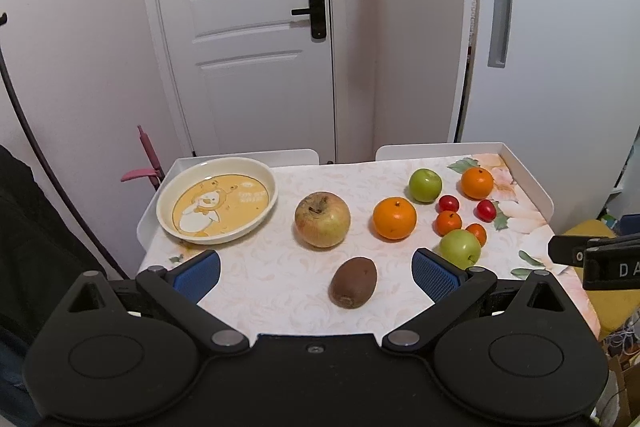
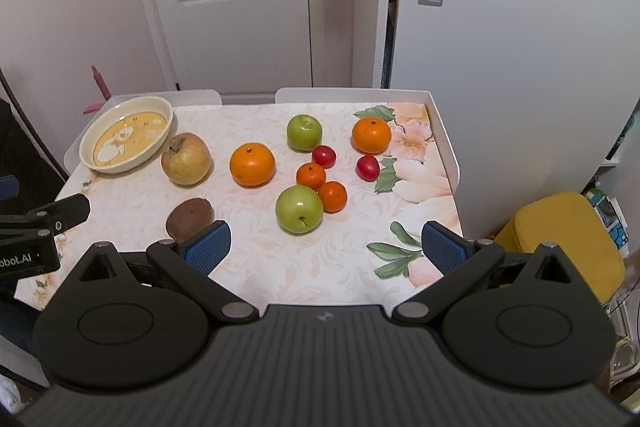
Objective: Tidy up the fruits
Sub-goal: 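Grasp the brown kiwi with the left tool while the right tool grasps the green apple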
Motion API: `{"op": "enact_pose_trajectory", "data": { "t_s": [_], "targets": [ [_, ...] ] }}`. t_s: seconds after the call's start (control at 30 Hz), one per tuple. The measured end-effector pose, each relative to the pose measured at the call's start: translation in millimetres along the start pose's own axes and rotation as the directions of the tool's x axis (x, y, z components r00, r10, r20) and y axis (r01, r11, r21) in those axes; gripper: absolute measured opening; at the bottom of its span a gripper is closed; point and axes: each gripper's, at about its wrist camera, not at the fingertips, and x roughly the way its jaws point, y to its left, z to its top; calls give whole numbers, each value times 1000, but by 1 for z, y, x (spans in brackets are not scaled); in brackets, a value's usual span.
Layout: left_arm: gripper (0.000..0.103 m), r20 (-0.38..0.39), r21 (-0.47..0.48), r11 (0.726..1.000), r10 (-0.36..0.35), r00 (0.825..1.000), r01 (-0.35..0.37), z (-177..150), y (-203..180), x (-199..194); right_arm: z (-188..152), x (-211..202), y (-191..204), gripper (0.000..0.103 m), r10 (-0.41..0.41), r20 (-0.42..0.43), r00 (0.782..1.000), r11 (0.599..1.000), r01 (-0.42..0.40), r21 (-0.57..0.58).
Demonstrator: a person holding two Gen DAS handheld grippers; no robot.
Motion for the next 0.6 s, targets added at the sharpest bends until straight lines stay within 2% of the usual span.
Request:
{"op": "enact_pose_trajectory", "data": {
  "t_s": [0.33, 0.6],
  "targets": [
    [103, -43, 29, 999, 39, 998, -37, -21, -8, 46, -10, 56, -9, 103, 57, -58, 997, 997, -60, -51],
    [100, -49, 48, 998, 39, 998, -37, -39, -14, 93, -18, 109, -6, 103, 120, -51, 992, 990, -123, -71]
  ]
}}
